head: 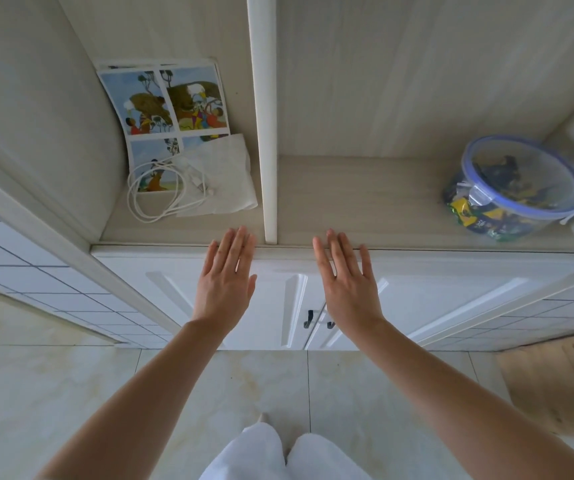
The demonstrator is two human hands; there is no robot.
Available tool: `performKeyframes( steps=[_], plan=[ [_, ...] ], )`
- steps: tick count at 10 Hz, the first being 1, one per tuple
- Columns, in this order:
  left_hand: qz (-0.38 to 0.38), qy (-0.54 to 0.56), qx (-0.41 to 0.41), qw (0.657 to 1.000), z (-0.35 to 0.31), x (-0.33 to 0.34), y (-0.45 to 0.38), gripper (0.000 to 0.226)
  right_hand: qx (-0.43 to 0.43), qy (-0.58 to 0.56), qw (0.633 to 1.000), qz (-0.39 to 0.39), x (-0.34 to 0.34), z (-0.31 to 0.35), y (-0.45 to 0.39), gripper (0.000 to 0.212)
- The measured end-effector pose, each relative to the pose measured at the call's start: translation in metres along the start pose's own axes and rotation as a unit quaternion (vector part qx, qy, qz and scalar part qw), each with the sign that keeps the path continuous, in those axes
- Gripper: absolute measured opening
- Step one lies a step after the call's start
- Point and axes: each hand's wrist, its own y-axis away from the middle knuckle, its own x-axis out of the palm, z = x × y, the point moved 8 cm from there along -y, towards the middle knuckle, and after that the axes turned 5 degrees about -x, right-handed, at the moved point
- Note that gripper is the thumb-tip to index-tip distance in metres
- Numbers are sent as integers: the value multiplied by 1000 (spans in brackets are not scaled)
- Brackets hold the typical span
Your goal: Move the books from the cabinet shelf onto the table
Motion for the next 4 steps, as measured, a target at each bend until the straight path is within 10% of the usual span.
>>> performKeyframes(
  steps=[4],
  plan=[
    [-44,113,-52,991,-8,-36,32,38,-15,-91,996,5,-28,2,48,75]
  ],
)
